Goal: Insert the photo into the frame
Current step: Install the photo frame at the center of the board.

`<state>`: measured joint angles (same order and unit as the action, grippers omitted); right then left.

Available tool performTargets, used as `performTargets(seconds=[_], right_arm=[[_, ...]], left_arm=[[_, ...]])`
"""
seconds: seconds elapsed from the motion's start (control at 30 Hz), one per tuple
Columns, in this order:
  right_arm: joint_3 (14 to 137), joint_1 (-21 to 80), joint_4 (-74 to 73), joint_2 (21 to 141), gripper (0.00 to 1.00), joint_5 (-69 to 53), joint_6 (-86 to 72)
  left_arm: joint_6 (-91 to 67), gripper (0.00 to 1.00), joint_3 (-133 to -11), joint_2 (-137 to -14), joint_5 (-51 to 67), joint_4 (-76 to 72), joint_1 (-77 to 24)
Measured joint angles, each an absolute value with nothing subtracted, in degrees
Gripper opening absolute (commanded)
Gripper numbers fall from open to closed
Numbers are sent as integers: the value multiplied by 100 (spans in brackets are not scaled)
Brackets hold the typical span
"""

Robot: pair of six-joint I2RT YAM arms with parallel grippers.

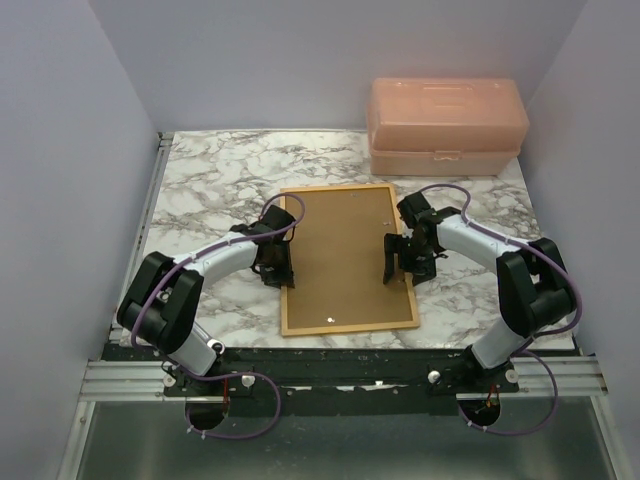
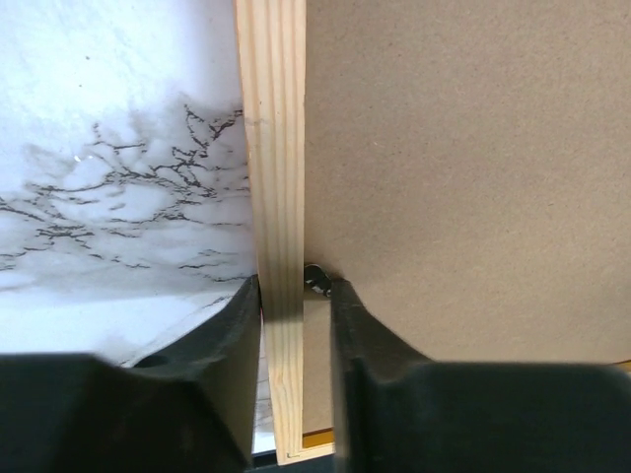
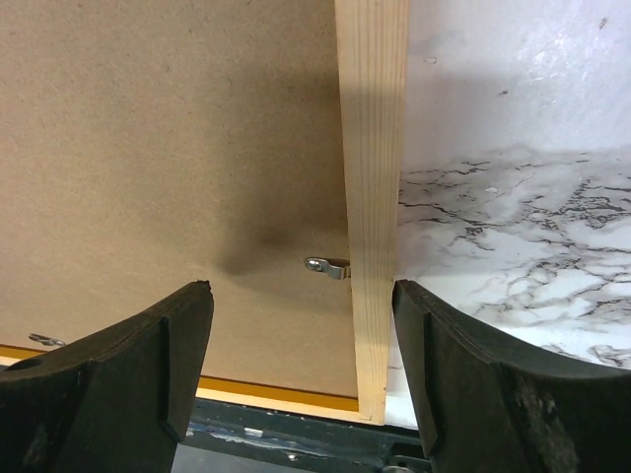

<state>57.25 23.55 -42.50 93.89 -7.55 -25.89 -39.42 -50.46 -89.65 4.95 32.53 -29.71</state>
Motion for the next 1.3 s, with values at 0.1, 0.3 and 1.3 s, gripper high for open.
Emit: performTargets(seconds=[0.1, 0.3, 1.3], right_arm=[[5725, 2353, -4250, 9397, 80, -753, -2576], [5728, 2314, -4252, 9400, 80, -751, -2543], [8440, 1372, -4268, 11177, 99, -663, -2486]], left_arm=[[-3946, 0, -5054, -8960, 526, 3221, -2961], [-3905, 0, -5048, -8941, 537, 3162, -2947], [-4058, 76, -4576, -7876, 760, 3068, -2882]])
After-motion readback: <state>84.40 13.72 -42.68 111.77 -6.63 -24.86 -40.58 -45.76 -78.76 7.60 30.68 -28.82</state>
